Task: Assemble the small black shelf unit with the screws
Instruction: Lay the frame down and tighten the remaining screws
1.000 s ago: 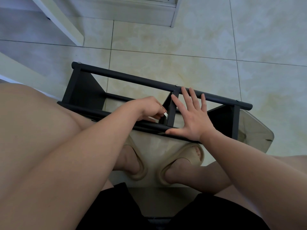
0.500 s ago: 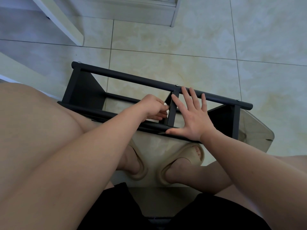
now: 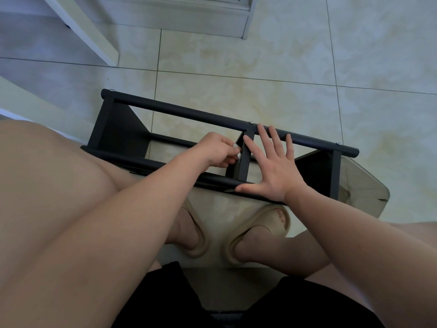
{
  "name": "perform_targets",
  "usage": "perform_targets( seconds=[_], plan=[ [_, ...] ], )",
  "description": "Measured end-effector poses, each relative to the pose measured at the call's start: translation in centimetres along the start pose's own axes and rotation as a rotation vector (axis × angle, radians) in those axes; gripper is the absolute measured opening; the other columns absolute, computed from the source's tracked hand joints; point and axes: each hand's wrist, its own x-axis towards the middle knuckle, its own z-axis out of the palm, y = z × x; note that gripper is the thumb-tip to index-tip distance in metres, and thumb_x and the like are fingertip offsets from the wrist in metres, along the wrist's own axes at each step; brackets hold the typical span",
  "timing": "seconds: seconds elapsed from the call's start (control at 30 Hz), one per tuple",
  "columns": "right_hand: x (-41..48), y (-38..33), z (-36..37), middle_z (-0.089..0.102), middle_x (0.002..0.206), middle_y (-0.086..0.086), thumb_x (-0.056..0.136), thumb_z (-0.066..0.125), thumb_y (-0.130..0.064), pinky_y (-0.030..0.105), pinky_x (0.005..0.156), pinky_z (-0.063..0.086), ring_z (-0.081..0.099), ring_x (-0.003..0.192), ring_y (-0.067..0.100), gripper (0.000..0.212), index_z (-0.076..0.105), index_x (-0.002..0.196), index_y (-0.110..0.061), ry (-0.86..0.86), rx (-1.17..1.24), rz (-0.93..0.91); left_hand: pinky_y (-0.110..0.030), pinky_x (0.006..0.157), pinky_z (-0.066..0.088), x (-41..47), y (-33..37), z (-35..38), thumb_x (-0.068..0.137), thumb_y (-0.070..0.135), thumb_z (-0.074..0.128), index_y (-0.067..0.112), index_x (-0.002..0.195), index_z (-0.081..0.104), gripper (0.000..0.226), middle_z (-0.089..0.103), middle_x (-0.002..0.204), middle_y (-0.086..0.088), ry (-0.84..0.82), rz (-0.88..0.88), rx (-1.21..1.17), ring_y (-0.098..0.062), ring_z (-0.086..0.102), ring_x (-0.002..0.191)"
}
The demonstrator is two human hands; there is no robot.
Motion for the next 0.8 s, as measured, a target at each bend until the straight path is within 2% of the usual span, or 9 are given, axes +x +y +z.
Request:
perform_targets(
  seconds=[0.07,0.17,0.4,0.6,0.67,0.8],
  plan=[
    [-0.02,-0.01,-0.01,-0.017,0.169,0.004,0.067,0.027,-0.101,0.06,0.121,-0.012,-0.02,0.155,0.029,0.119,0.002,0.162,-0.034,0.0,0.001,-0.002,-0.027,0.073,0.055,0.04,0.06,0.05,0.096,0.017,0.066,0.012,0.096,0.065,0.006,0.07,0.084,-0.005,0.004,0.005,-0.016,-0.016,0.067,0.08],
    [0.02,-0.05,-0.04,-0.017,0.169,0.004,0.067,0.027,-0.101,0.06,0.121,-0.012,-0.02,0.155,0.029,0.119,0.002,0.163,-0.034,-0.004,-0.001,0.0,-0.031,0.08,0.057,-0.08,0.04,-0.06,0.096,0.016,0.067,0.006,0.113,0.064,0.02,0.071,0.087,-0.007,-0.02,-0.023,-0.011,-0.018,0.068,0.081],
    [0.01,-0.11,-0.17,-0.019,0.169,0.004,0.067,0.028,-0.101,0.061,0.121,-0.011,-0.021,0.154,0.028,0.12,0.0,0.162,-0.034,-0.019,-0.006,0.004,-0.027,0.07,0.056,-0.37,0.27,-0.27,0.098,0.014,0.063,0.001,0.117,0.063,0.023,0.071,0.085,-0.008,-0.034,-0.04,0.084,-0.014,0.068,0.073],
    [0.0,-0.1,-0.2,-0.018,0.169,0.004,0.066,0.027,-0.101,0.061,0.121,-0.011,-0.021,0.154,0.028,0.12,0.001,0.162,-0.034,-0.019,-0.004,0.008,-0.027,0.071,0.056,-0.49,0.15,0.12,0.098,0.013,0.063,0.001,0.124,0.06,0.029,0.07,0.085,-0.008,-0.053,-0.057,0.075,-0.016,0.068,0.075],
    [0.0,-0.11,-0.16,-0.018,0.169,0.004,0.066,0.027,-0.101,0.061,0.121,-0.01,-0.02,0.155,0.029,0.12,0.001,0.162,-0.034,-0.016,-0.005,0.006,-0.027,0.071,0.058,-0.52,0.11,0.13,0.098,0.013,0.063,0.002,0.12,0.06,0.025,0.07,0.084,-0.008,-0.06,-0.073,0.05,-0.016,0.068,0.074],
    [0.0,-0.07,-0.13,-0.016,0.169,0.004,0.066,0.029,-0.101,0.062,0.121,-0.01,-0.019,0.155,0.029,0.12,0.002,0.162,-0.034,-0.007,0.0,0.003,-0.027,0.071,0.057,-0.65,0.13,0.11,0.1,0.013,0.06,0.008,0.098,0.061,0.005,0.069,0.08,-0.006,-0.092,-0.147,0.029,-0.015,0.067,0.072]
  ],
)
